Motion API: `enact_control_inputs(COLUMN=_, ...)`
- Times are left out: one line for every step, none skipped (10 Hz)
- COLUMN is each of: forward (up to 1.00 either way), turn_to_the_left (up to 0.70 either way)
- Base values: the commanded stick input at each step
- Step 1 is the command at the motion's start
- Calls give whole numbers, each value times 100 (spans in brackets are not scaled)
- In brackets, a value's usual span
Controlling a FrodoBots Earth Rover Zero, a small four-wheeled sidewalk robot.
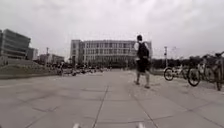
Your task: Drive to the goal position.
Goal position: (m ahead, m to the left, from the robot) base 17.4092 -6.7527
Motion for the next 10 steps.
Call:
enact_control_inputs(forward=85, turn_to_the_left=0)
enact_control_inputs(forward=85, turn_to_the_left=0)
enact_control_inputs(forward=85, turn_to_the_left=0)
enact_control_inputs(forward=85, turn_to_the_left=0)
enact_control_inputs(forward=85, turn_to_the_left=0)
enact_control_inputs(forward=85, turn_to_the_left=0)
enact_control_inputs(forward=85, turn_to_the_left=0)
enact_control_inputs(forward=85, turn_to_the_left=0)
enact_control_inputs(forward=85, turn_to_the_left=0)
enact_control_inputs(forward=85, turn_to_the_left=0)
